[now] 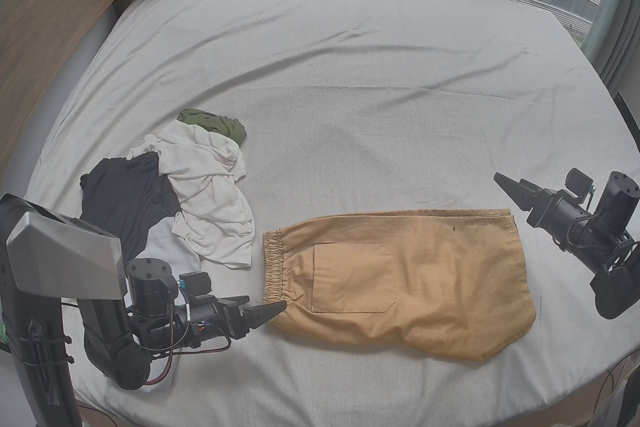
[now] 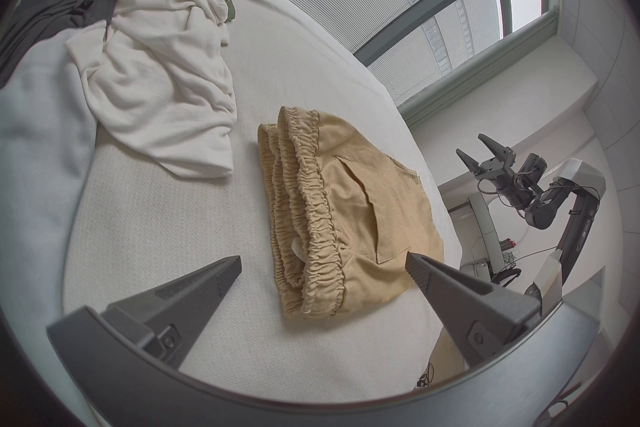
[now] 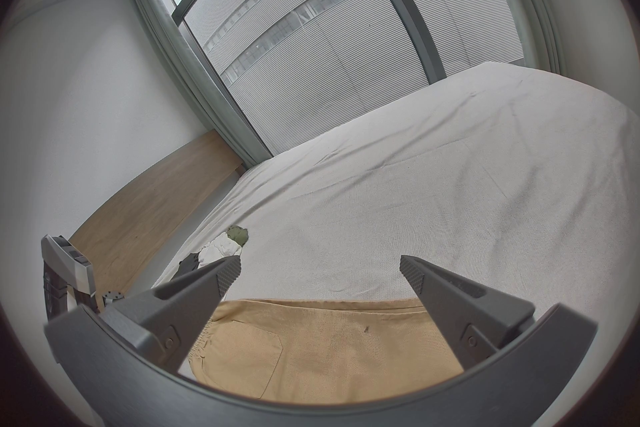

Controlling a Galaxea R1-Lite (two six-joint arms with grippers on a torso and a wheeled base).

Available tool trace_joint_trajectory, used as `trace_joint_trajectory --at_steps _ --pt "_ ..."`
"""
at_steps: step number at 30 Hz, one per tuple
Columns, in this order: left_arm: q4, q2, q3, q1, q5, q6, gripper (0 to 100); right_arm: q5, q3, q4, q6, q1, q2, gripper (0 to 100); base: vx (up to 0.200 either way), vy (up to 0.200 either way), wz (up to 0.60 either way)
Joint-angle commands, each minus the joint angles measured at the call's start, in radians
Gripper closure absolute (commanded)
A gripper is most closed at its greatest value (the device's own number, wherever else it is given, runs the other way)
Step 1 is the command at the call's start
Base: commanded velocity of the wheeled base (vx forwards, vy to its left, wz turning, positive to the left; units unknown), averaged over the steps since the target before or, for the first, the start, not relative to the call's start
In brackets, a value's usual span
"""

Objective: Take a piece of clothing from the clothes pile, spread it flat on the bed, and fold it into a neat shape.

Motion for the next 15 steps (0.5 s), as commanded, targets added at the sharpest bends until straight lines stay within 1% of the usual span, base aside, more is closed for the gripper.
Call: trace_joint_trajectory --at_steps 1,8,12,15 --pt "0.0 0.054 -0.014 -0.021 0.0 -0.006 0 0.001 0.0 -0.001 0.0 0.001 0.006 0 0.0 0.0 0.0" --pt "0.0 0.083 -0.023 -0.054 0.0 -0.006 0 0.001 -0.005 -0.001 0.0 0.001 0.006 0 0.0 0.0 0.0" --pt "0.0 0.084 -0.029 -0.055 0.0 -0.006 0 -0.001 -0.006 -0.001 0.0 0.004 0.006 0 0.0 0.0 0.0" --pt "0.0 0.088 -0.061 -0.057 0.003 -0.009 0 -0.001 -0.006 -0.001 0.0 0.004 0.006 0 0.0 0.0 0.0"
